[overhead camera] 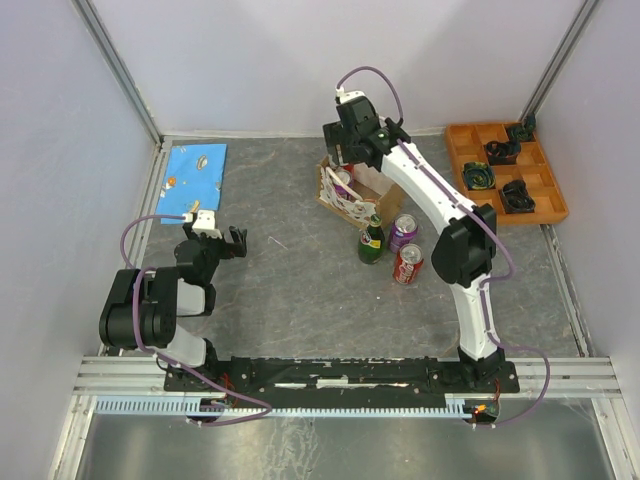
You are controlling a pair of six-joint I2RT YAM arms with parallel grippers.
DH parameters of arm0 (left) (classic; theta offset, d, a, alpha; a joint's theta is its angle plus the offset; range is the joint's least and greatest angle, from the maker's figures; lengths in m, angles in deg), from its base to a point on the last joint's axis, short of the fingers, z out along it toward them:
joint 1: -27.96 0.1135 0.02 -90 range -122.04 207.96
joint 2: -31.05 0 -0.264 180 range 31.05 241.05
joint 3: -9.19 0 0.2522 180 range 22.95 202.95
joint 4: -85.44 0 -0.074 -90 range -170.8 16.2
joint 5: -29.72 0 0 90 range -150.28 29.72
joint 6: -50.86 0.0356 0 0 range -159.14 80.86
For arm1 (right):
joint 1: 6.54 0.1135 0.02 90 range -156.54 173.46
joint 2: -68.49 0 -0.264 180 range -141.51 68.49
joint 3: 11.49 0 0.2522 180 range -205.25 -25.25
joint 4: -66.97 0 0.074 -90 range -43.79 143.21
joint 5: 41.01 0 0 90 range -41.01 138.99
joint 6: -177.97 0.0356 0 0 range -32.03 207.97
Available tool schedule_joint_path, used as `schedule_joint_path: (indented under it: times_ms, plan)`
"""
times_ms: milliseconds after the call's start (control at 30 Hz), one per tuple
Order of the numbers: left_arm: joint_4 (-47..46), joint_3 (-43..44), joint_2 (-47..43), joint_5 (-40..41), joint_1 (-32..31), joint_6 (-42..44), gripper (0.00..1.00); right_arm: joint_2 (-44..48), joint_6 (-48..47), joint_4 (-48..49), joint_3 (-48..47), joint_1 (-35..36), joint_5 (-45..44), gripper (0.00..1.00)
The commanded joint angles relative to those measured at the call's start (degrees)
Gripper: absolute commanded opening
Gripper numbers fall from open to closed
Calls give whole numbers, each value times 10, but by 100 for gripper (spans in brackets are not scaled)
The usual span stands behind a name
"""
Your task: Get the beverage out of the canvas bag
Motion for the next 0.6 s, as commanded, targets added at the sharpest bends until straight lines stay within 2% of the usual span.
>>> schedule_joint_path:
  times_ms: [0,400,567]
  plan:
    - [-34,4,1,10,2,9,99,-17,7,17,-20,0,28,92]
    - [-35,4,1,10,2,9,99,-58,11,-3,-33,0,72,94]
    - [-34,4,1,10,2,9,99,-66,17,-5,-28,-1,91,99]
